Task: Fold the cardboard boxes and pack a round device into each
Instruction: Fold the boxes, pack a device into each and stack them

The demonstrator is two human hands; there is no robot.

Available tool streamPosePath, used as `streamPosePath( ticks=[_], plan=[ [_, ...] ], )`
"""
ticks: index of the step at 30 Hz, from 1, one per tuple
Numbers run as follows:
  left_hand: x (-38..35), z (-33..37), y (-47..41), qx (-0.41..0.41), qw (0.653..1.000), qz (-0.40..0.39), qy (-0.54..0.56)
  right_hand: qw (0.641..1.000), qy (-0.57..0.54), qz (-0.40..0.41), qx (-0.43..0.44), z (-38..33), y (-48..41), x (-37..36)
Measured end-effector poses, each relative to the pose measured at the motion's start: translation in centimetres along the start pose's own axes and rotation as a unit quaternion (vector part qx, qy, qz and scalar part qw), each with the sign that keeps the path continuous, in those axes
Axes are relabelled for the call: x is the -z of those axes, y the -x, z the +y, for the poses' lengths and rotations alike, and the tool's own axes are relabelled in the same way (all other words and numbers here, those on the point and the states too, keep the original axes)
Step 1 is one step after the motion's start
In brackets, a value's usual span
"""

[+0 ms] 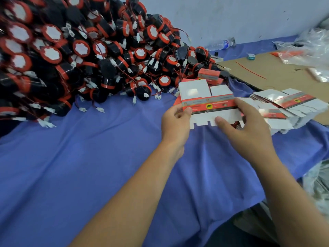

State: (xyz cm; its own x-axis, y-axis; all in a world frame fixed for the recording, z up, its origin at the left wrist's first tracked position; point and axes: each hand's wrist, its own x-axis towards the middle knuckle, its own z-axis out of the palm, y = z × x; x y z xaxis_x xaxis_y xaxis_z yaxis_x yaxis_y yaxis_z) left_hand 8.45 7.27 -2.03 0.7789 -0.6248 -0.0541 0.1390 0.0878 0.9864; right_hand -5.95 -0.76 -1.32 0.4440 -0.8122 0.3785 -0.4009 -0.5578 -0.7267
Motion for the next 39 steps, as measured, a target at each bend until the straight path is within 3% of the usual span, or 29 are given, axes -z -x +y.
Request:
streamPosePath(
  ticks=[4, 10, 15, 25, 28, 34, 39],
  plan=[
    [7.8, 0.7, 3.2, -0.063, 0.997, 0.029, -0.024, 0.985, -0.145, -0.08, 0.047, -3.6, 2.3, -3.8],
    [19.7, 1.7, 8.3, -0.076, 0.991, 0.05, -0.1, 0.964, -0.118, -0.197, 0.137, -9.2, 7.4, -11.5],
    [26.3, 2.1, 12.0, -0.057, 0.993, 0.056, -0.084, 0.945, -0.111, -0.251, 0.177, -12.9, 11.4, -15.9],
    [30.5, 1.2, 14.9, -0.032, 0.994, 0.081, -0.069, 0.94, -0.076, -0.262, 0.203, -15.5, 14.9, -18.7],
    [29.9, 1.6, 15.3, -0.02, 0.996, 0.024, -0.078, 0.923, -0.079, -0.3, 0.226, -16.0, 15.9, -18.9],
    [31.2, 3.3, 16.1, -0.005, 0.999, -0.015, -0.051, 0.911, -0.222, -0.314, 0.151, -15.4, 16.2, -18.5],
    [32.4, 4.5, 17.4, 0.024, 1.0, -0.019, -0.007, 0.889, -0.213, -0.352, 0.203, -15.4, 15.3, -17.3]
  ],
)
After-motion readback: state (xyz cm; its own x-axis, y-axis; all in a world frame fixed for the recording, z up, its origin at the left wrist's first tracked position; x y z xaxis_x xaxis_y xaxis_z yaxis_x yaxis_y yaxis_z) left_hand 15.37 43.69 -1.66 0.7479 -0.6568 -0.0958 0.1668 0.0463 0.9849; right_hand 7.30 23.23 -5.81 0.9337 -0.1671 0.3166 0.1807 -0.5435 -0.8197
